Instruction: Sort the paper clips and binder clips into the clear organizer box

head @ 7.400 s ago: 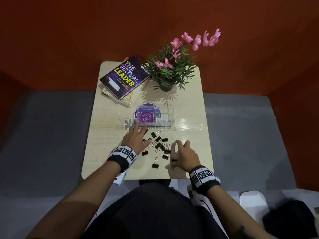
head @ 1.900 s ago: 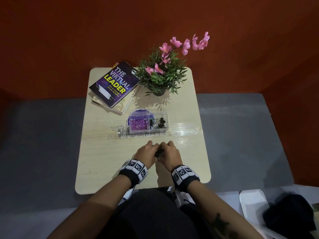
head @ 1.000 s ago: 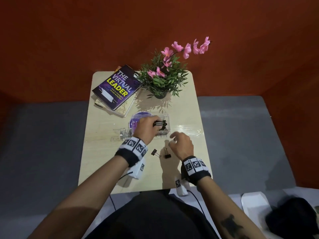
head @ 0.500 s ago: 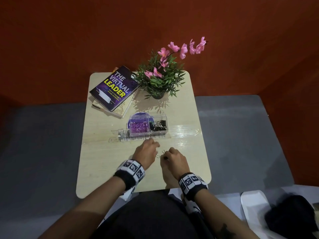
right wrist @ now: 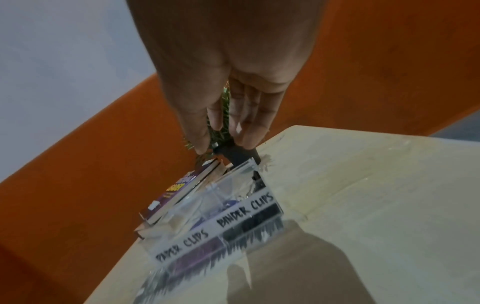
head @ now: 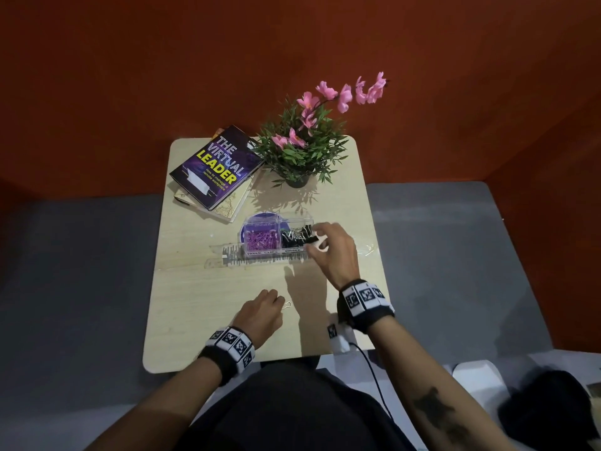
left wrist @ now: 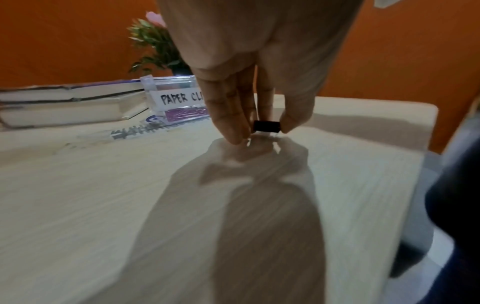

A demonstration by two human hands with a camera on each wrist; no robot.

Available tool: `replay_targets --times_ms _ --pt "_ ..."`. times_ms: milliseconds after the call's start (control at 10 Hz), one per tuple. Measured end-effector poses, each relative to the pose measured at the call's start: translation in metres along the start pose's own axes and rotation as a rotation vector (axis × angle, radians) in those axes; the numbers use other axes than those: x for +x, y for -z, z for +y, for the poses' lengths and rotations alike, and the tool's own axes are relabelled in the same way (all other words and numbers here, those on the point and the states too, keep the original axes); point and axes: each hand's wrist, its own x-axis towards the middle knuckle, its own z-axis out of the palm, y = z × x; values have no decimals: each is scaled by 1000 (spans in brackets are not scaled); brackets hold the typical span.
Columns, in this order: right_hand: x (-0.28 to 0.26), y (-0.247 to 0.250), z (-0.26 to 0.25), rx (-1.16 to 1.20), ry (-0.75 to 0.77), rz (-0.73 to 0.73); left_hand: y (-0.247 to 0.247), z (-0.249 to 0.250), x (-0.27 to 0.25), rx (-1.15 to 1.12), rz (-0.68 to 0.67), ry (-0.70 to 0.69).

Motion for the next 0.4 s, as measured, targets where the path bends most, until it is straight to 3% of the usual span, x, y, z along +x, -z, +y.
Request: replay_targets --times_ms 200,300,400 --pt "-10 9 16 -51 -27 60 59 11 26 -200 222 125" --pt "-41 11 39 -104 -66 -47 91 15 54 -269 317 148" --pt "-79 12 65 -166 -98 -177 110 17 79 -305 310 198"
